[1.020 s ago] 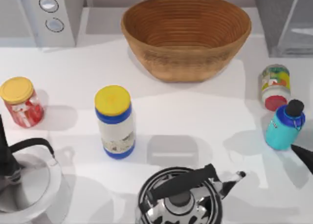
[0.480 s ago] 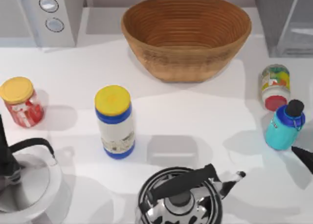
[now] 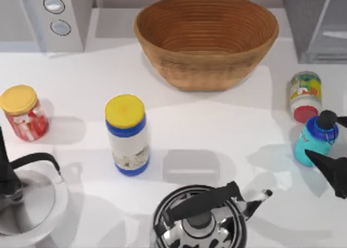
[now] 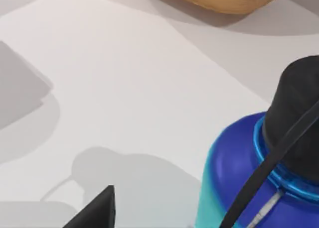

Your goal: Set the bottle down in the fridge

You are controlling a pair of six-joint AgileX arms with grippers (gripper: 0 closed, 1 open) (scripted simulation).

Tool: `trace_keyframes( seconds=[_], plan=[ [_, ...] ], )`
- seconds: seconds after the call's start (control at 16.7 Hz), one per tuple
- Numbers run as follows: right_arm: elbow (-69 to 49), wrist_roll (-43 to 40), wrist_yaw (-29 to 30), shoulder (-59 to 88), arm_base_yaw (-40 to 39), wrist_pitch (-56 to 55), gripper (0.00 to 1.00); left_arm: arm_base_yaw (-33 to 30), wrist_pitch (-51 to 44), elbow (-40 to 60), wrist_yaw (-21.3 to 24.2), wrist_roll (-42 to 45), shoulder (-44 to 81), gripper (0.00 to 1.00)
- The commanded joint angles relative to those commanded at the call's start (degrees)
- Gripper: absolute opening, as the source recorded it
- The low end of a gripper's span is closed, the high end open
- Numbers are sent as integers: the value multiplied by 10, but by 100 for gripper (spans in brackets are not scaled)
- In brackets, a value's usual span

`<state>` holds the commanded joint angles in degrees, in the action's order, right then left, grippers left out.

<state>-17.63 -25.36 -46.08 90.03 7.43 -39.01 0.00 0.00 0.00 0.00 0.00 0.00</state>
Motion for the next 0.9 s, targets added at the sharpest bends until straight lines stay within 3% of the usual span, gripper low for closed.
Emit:
trace_keyframes(
  seconds=[0.36, 0.66, 0.9],
  plan=[
    [-17, 29, 32, 109, -36, -110, 100, 0, 0, 0, 0, 0, 0, 100],
    [-18, 29, 33, 119, -36, -120, 100, 0, 0, 0, 0, 0, 0, 100],
    [-18, 29, 33, 119, -36, -120, 70, 0, 0, 0, 0, 0, 0, 100]
  ],
)
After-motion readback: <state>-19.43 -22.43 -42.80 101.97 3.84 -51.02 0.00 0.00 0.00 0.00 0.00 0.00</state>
